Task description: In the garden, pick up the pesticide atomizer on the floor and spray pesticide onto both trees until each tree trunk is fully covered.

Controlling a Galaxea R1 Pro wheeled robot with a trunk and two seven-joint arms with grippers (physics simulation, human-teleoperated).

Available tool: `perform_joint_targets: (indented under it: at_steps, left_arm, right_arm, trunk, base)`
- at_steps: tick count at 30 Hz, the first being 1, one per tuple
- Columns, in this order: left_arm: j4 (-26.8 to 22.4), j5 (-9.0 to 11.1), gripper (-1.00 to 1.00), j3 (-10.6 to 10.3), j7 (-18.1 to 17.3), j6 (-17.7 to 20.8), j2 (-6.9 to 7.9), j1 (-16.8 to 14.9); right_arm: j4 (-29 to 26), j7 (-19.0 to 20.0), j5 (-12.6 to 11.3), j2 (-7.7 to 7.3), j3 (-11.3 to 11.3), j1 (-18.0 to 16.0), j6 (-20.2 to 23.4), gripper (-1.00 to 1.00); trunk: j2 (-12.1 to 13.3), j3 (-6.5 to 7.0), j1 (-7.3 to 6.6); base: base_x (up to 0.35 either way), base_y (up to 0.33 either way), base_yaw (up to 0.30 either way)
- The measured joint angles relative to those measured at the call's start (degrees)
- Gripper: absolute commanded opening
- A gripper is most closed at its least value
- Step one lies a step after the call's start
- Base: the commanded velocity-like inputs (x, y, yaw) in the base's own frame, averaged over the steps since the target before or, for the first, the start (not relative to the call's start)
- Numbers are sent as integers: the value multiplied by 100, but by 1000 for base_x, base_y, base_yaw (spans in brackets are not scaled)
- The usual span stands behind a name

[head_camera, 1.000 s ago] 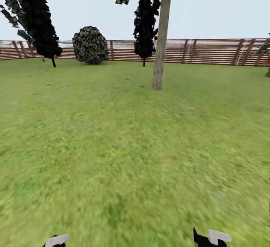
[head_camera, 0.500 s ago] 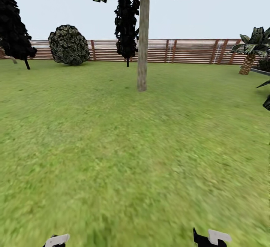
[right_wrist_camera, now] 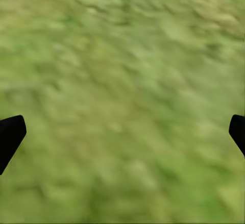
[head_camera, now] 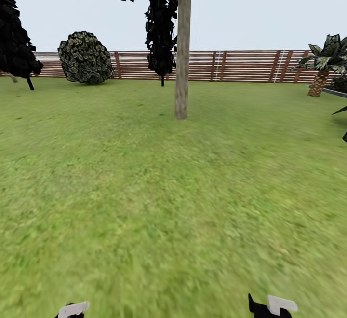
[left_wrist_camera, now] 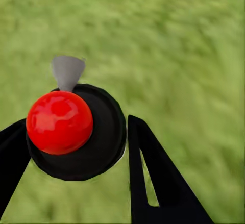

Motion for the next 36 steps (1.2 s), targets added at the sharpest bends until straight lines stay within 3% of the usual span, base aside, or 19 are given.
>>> perform_joint_targets:
  at_steps: [36]
  left_arm:
    - [0,0,-100,0,0,0,1,0]
  right_arm:
    - [9,0,1,0,0,-3,0,100]
  trunk:
    - [0,0,0]
  base:
    - [335,0,0]
